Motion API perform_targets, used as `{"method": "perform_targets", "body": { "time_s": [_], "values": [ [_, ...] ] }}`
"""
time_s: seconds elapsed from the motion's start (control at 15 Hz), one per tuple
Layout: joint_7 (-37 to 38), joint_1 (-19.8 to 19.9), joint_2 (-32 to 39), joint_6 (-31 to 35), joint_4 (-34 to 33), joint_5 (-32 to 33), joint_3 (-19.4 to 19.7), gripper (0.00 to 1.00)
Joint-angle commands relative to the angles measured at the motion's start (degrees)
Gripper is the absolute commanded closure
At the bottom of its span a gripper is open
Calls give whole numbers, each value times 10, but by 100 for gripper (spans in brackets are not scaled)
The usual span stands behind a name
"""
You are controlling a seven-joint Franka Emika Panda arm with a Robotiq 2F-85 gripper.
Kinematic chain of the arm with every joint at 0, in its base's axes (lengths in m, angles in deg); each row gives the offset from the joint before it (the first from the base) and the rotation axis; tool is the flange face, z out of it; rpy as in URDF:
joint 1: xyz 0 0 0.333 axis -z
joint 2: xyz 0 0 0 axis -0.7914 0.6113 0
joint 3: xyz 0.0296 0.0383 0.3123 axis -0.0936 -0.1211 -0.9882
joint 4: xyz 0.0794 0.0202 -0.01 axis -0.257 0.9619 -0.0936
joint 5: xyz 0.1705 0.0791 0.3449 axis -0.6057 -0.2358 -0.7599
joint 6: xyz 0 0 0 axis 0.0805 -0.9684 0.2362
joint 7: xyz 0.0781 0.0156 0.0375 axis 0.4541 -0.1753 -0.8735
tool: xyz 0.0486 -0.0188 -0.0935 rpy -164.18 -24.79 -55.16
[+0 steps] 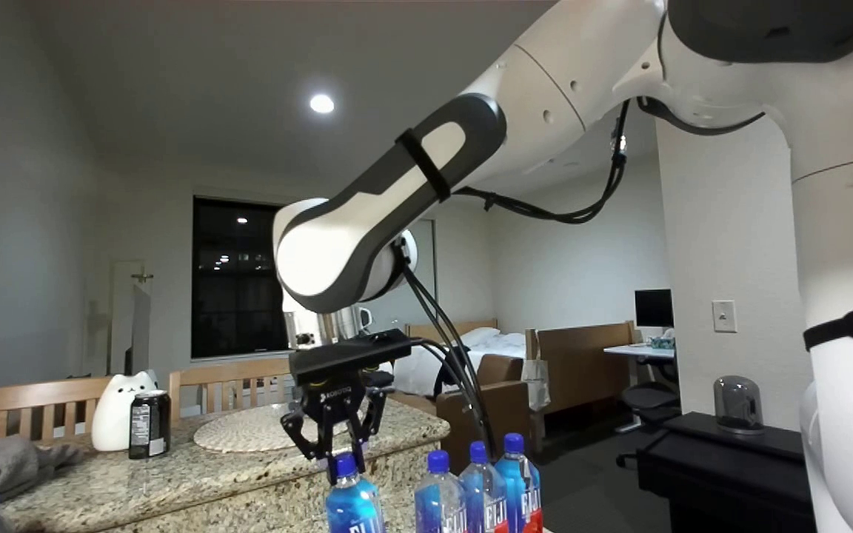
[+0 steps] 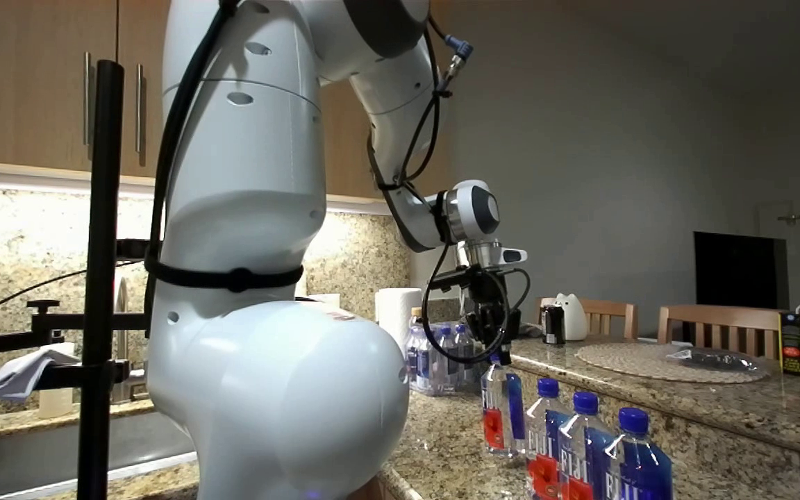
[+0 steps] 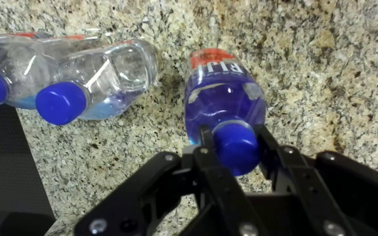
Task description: Move the water bottles forward
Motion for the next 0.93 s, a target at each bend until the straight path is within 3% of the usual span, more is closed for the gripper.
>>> {"method": "perform_targets", "body": {
  "time_s": [0.0,0.33,0.87],
  "values": [
    [10,13,-23,17,17,-33,11,86],
    [-12,21,-28,29,39,-71,24,86],
    [-57,23,-45,57,77,-58,28,86]
  ]
}}
